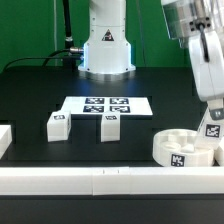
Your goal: Assemble stool
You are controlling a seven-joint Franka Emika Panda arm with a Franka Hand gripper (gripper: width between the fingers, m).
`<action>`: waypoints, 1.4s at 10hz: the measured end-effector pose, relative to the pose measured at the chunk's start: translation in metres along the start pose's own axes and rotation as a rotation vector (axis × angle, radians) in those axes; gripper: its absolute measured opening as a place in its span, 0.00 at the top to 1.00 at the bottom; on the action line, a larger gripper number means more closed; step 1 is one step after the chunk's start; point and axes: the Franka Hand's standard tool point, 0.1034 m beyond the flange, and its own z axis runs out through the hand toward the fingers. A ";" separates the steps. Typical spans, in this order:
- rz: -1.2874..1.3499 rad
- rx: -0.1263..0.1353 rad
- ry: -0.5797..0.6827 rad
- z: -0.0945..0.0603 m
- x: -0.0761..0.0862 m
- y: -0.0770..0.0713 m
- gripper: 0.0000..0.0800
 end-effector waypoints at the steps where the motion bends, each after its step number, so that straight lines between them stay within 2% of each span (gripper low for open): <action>1: -0.055 0.013 -0.002 -0.013 0.000 0.000 0.20; 2: -0.108 0.030 -0.003 -0.028 0.002 -0.002 0.19; 3: -0.133 0.041 -0.005 -0.037 0.004 -0.005 0.19; 7: -0.172 0.031 -0.002 -0.030 0.005 -0.002 0.19; 8: -0.307 0.014 0.006 -0.028 0.020 -0.003 0.19; 9: -0.397 -0.005 0.008 -0.033 0.038 -0.005 0.19; 10: -0.457 0.002 0.014 -0.038 0.049 -0.010 0.19; 11: -0.451 0.006 0.018 -0.038 0.055 -0.011 0.19; 12: -0.461 0.004 0.017 -0.037 0.052 -0.010 0.19; 14: -0.614 0.002 0.019 -0.037 0.052 -0.011 0.19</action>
Offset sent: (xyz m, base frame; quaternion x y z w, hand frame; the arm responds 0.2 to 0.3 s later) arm 0.0000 0.0000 0.0000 0.0000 0.0000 0.0000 1.0000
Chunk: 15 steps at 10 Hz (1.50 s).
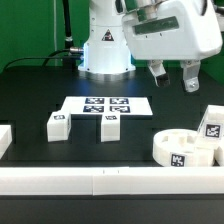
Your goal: Assemble stool
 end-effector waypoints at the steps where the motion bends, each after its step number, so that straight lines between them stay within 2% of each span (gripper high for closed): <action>1: -0.091 -0.002 0.000 0.000 0.001 0.000 0.19; 2: -0.253 -0.054 -0.007 -0.001 0.004 0.005 0.19; 4: -0.522 -0.115 0.021 -0.004 0.012 0.002 0.19; 8: -0.791 -0.123 0.008 -0.003 0.014 0.003 0.19; 9: -0.901 -0.139 0.002 -0.003 0.015 0.004 0.19; 10: -1.037 -0.203 0.006 -0.001 0.017 0.008 0.19; 12: -1.130 -0.272 0.024 0.003 0.026 0.018 0.19; 13: -1.170 -0.294 0.042 0.007 0.029 0.023 0.19; 14: -1.176 -0.281 0.065 0.011 0.034 0.029 0.19; 15: -1.176 -0.285 0.059 0.011 0.033 0.029 0.19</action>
Offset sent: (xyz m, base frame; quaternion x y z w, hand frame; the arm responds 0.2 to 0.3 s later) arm 0.0085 -0.0212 0.0025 -0.1265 0.0435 -0.3672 0.9205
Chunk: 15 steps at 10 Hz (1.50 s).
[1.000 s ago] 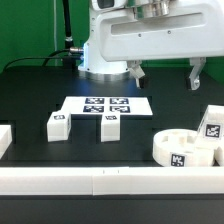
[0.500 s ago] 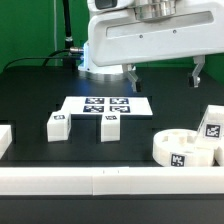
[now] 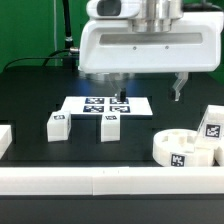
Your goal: Assemble stool
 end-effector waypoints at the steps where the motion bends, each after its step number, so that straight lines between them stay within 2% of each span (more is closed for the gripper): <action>1: -0.002 0.000 0.001 0.000 0.000 -0.001 0.19; 3: -0.004 0.000 -0.001 0.001 0.000 0.001 0.19; 4: -0.053 -0.003 -0.004 0.004 -0.003 0.012 0.19; 6: -0.065 -0.019 -0.001 0.024 -0.024 0.055 0.19; 7: -0.069 -0.016 -0.011 0.031 -0.026 0.065 0.19; 8: -0.071 -0.015 -0.015 0.037 -0.028 0.068 0.19; 13: -0.074 -0.010 -0.042 0.037 -0.029 0.065 0.19; 14: -0.070 -0.008 -0.061 0.039 -0.032 0.064 0.19; 15: -0.058 0.001 -0.157 0.045 -0.043 0.061 0.19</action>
Offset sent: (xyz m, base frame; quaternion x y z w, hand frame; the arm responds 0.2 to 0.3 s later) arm -0.0119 -0.0365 -0.0081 0.0047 -0.0282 -0.0665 0.9974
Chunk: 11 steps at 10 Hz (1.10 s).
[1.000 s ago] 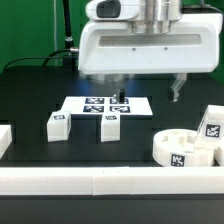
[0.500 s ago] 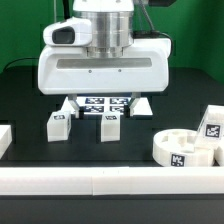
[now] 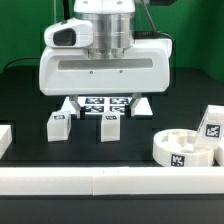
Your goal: Assemble stool
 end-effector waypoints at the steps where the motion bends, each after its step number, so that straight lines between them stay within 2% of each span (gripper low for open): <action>1: 0.012 0.008 -0.054 0.003 0.000 -0.002 0.19; 6: 0.033 0.050 -0.391 0.008 -0.013 -0.012 0.19; 7: 0.035 0.052 -0.439 0.009 -0.014 -0.012 0.19; 9: 0.096 0.037 -0.548 0.013 -0.017 -0.004 0.19; 10: 0.102 0.043 -0.635 0.016 -0.025 -0.002 0.19; 11: 0.104 0.050 -0.713 0.019 -0.026 -0.002 0.19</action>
Offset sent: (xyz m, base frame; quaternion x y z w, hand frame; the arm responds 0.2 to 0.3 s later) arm 0.0018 -0.0030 0.0063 -0.0133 -0.1855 0.0030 0.9826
